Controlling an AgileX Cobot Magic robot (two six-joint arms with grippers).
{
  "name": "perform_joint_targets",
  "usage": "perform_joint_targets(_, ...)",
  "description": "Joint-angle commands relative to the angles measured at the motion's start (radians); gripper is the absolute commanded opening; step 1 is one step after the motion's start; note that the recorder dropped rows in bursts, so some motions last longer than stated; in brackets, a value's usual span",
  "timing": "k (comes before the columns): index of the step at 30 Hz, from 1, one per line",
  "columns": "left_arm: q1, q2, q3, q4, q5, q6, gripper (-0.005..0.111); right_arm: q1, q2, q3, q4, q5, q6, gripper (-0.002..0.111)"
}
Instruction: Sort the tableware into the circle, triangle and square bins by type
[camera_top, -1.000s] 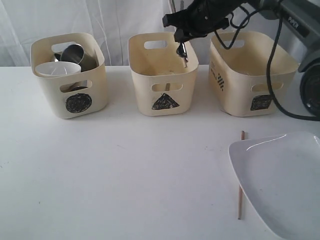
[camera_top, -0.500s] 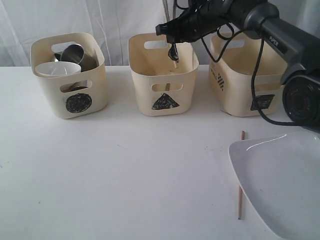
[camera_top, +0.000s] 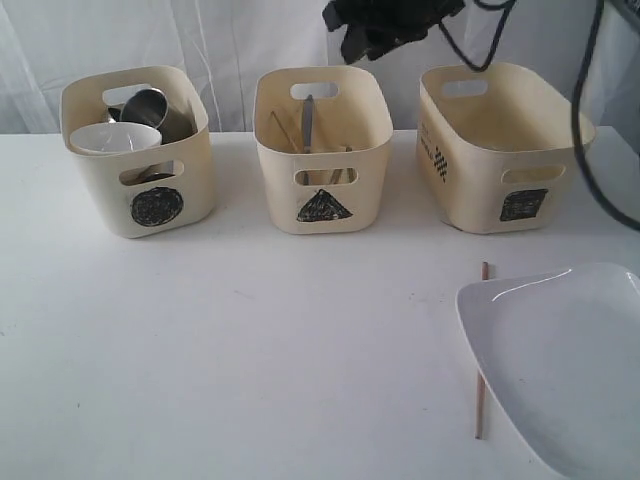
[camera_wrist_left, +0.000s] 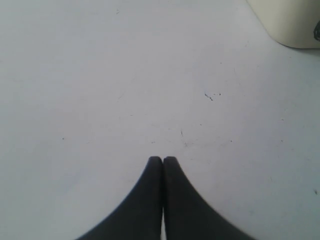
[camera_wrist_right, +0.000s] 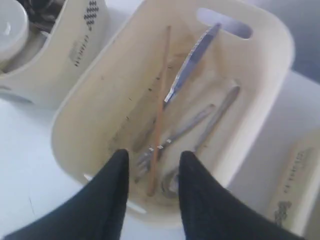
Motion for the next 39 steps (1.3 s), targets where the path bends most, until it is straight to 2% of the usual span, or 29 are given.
perform_joint_targets(1, 0.0, -0.005, 0.004, -0.003, 0.004, 0.001, 0.0, -0.003, -0.124, 0.132, -0.157, 0.053, 0.188, 0.017)
perform_joint_targets(3, 0.0, -0.005, 0.004, -0.003, 0.004, 0.001, 0.0, -0.003, -0.185, 0.278, -0.229, 0.053, 0.202, 0.008)
perform_joint_targets(7, 0.0, -0.005, 0.004, -0.003, 0.004, 0.001, 0.0, -0.003, -0.251, 0.511, -0.431, 0.052, 0.225, 0.007)
perform_joint_targets(11, 0.0, -0.005, 0.004, -0.003, 0.004, 0.001, 0.0, -0.003, -0.394, 0.742, -0.438, -0.273, 0.397, 0.007)
perform_joint_targets(15, 0.0, -0.005, 0.004, -0.003, 0.004, 0.001, 0.0, -0.003, -0.516, 0.904, -0.471, -0.403, 0.445, 0.007)
perform_joint_targets(21, 0.0, -0.005, 0.004, -0.003, 0.004, 0.001, 0.0, -0.034, -0.688, 1.183, -0.547, -0.381, 0.486, 0.007)
perform_joint_targets(27, 0.0, -0.005, 0.004, -0.003, 0.004, 0.001, 0.0, -0.032, -0.82, 1.39, -0.394, -0.233, 0.419, 0.007)
perform_joint_targets(31, 0.0, -0.005, 0.004, -0.003, 0.004, 0.001, 0.0, -0.032, -0.833, 1.454, -0.331, -0.217, 0.377, 0.008)
perform_joint_targets(34, 0.0, -0.005, 0.004, -0.003, 0.004, 0.001, 0.0, -0.032, -0.82, 1.474, -0.291, -0.273, 0.36, 0.016)
perform_joint_targets(39, 0.0, -0.005, 0.004, -0.003, 0.004, 0.001, 0.0, -0.032, -0.755, 1.47, -0.248, -0.49, 0.301, 0.045)
